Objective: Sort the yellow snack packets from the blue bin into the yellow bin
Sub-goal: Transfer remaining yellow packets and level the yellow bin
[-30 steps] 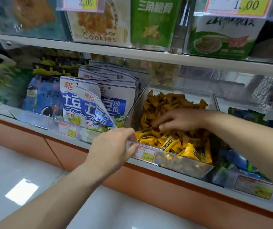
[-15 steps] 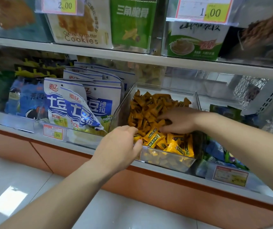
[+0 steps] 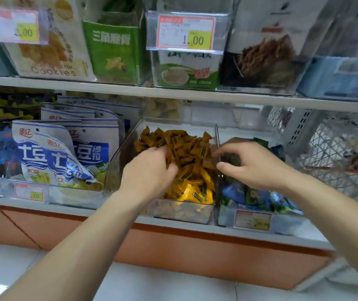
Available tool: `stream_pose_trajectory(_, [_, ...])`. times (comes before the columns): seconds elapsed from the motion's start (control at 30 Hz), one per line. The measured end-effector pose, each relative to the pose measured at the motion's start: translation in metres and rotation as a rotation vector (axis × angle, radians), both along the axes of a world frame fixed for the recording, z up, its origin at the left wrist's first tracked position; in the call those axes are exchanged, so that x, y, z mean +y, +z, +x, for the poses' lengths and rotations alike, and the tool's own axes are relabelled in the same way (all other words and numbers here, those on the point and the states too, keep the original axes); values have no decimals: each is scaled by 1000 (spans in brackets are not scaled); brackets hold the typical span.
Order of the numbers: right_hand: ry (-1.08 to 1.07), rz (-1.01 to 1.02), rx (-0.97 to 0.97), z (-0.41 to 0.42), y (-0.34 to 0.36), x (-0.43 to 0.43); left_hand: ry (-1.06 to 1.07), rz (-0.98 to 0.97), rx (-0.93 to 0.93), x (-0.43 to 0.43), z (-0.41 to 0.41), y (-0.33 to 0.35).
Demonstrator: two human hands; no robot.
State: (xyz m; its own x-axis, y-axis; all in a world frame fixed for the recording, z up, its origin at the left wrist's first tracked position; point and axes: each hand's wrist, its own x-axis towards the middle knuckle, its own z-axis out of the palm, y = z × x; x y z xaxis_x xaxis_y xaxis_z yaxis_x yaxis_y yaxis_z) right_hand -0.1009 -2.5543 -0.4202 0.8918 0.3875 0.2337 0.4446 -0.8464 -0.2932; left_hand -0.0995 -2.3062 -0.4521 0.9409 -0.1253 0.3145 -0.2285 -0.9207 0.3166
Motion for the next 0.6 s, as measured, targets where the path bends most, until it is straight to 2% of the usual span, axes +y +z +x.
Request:
stream_pose_trajectory(0.07, [-91,122,33,-16,-2,-36,-106,-74,-52,-27,-12,9])
stream_pose_trajectory(0.17, [-184,292,95,-32,-11,-72,-223,-152,-23,-62,-27,12])
stream_pose_trajectory(0.27, [-198,327,100,-47,-25,-91,-173,-138,32,-94,-37,5])
stream_pose_trajectory(0.37, [-143,258,95,-59,-35,-95,-73,-53,113,-110,-34,2])
stream_pose_trajectory(0.47, [-49,76,26,-58,-37,-95,-28,30,62,-118,-28,0])
stream_pose_trajectory(0.53, [35,-8,17,-50,-39,-87,-39,8,5,-118,-25,-4])
stream_pose_trajectory(0.6, [129,-101,88,-37,-45,-75,-57,-71,4,-116,-22,-6])
